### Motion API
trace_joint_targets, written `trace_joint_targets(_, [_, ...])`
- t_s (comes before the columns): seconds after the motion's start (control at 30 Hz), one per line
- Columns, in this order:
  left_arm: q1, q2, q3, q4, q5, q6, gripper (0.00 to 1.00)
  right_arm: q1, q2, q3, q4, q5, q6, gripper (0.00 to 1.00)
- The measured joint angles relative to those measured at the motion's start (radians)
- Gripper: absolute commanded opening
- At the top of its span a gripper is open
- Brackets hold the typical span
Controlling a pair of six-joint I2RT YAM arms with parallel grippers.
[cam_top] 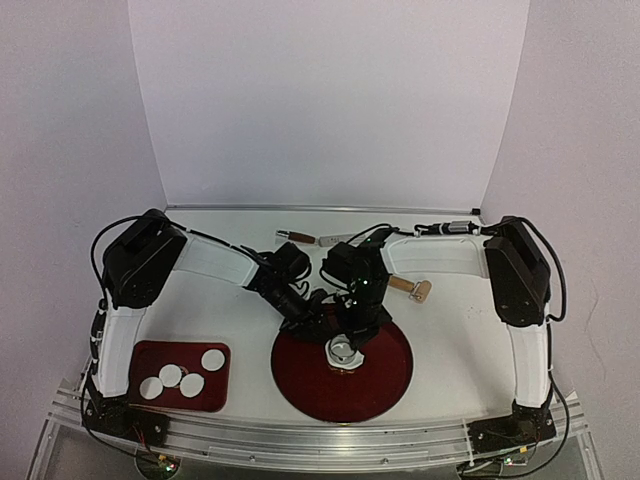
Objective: Roll out the dumpling wrappers from the dough
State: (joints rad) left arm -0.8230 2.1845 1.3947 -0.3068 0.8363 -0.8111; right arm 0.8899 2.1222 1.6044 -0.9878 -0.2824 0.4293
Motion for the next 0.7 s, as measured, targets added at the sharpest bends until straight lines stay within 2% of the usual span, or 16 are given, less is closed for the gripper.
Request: trace_joint_targets(0.7, [-0.005,0.043,0.059,-0.041,0.018,-0.002,0.18,0.003,0.053,0.085,-0.123,0.064,0.041,0.0])
